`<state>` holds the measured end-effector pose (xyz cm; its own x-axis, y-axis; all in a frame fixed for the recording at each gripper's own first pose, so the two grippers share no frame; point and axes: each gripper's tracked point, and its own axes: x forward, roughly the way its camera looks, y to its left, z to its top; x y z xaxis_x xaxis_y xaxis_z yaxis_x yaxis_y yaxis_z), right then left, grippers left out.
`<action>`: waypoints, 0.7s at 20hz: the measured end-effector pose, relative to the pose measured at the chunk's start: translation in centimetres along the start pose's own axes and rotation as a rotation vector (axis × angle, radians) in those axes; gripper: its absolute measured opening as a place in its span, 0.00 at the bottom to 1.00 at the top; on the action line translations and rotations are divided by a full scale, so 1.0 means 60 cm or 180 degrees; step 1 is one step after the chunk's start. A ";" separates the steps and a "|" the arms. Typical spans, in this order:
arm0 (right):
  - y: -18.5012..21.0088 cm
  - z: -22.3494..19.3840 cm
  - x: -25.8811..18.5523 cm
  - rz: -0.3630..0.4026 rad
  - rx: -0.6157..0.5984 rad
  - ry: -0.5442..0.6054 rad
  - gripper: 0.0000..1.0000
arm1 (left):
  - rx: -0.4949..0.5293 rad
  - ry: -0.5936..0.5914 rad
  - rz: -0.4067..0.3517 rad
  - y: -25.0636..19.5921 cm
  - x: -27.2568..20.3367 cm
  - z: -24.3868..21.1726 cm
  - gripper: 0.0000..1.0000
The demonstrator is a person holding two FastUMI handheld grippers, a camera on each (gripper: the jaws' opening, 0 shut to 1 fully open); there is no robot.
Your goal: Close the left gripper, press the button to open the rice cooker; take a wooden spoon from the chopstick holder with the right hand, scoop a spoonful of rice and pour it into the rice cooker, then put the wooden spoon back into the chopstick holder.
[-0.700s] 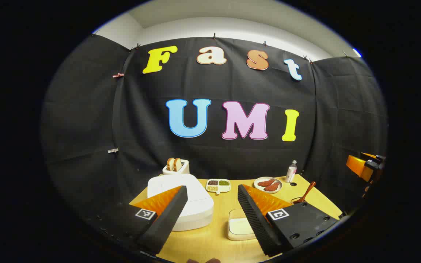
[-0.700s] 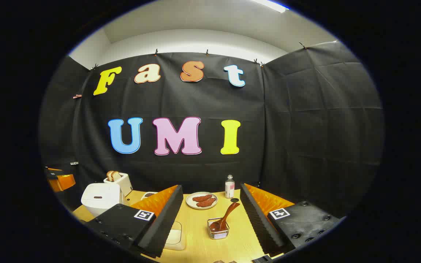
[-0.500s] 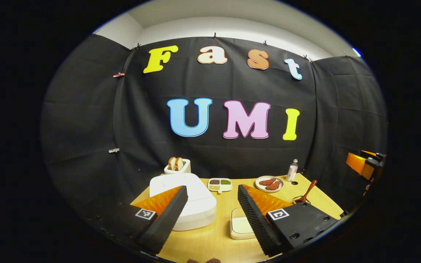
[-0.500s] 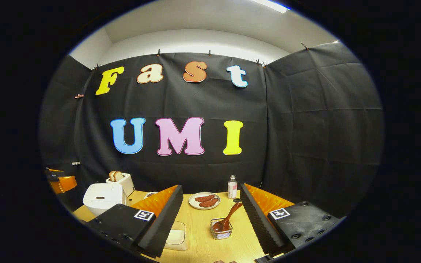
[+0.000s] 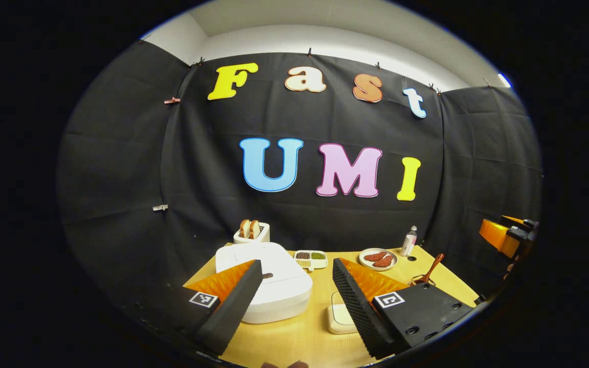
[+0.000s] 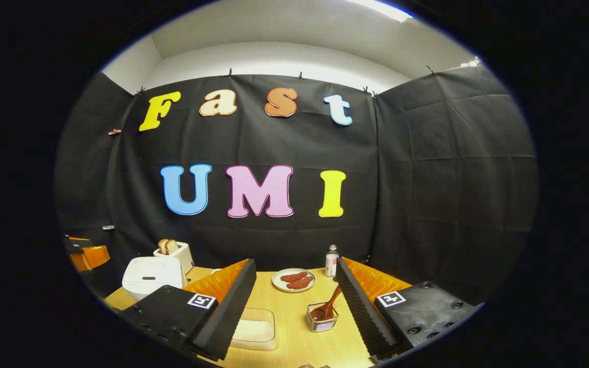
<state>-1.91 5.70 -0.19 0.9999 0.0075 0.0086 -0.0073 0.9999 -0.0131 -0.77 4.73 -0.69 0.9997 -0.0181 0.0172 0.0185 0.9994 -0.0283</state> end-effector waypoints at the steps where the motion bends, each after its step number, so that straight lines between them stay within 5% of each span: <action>1: 0.006 0.000 0.000 0.0016 -0.0014 0.0002 0.98 | 0.0002 0.0004 0.0002 0.007 0.001 -0.002 0.96; 14: 0.002 -0.019 0.053 0.0148 -0.0069 0.0040 0.98 | -0.0273 0.0183 0.0166 0.076 0.085 0.017 0.89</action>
<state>1.29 5.81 -1.33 0.9986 0.0535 -0.0050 -0.0536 0.9980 -0.0347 4.40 9.26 0.30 0.9986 0.0297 -0.0438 -0.0345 0.9930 -0.1132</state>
